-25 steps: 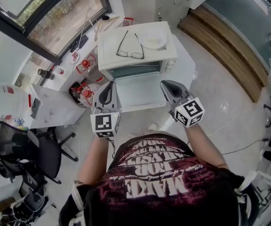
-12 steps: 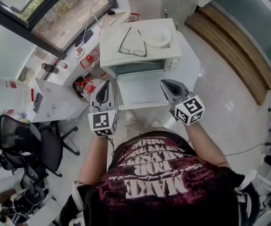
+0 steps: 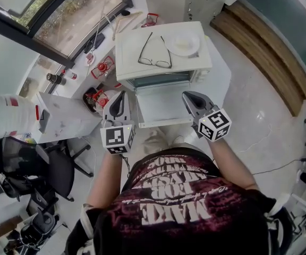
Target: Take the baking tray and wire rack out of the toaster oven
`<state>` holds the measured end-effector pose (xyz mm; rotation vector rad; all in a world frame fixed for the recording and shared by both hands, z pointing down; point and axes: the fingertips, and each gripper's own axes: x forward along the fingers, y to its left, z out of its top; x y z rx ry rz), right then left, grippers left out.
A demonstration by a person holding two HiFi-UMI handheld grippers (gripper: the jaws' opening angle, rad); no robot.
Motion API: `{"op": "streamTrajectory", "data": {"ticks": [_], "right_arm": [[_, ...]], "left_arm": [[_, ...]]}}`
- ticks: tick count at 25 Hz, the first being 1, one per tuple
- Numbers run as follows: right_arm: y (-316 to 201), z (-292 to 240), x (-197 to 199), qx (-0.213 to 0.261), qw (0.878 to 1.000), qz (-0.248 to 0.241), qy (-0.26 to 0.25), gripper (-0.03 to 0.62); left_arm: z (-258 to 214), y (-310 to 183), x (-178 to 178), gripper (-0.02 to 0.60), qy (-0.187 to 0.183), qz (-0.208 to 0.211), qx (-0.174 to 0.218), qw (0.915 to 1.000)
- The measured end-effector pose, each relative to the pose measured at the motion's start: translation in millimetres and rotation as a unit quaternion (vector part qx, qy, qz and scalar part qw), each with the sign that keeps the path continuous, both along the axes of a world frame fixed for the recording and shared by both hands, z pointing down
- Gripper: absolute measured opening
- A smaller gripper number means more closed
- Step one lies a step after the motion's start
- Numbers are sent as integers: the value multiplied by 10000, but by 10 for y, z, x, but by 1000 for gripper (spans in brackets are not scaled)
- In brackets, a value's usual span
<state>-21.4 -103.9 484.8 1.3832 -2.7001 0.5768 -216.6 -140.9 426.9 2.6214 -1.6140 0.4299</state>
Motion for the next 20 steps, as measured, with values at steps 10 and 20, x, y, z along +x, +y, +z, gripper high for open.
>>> {"op": "streamTrajectory", "data": {"ticks": [10,20], "right_arm": [[-312,283,-180,-358,9992,168,51,3],[-438,723,-333,-705,9971,279,48,3]], "left_arm": [[171,-503,12,6,91,388,-96,9992],[483,-939,103,8,131,709,-120,9973]]}}
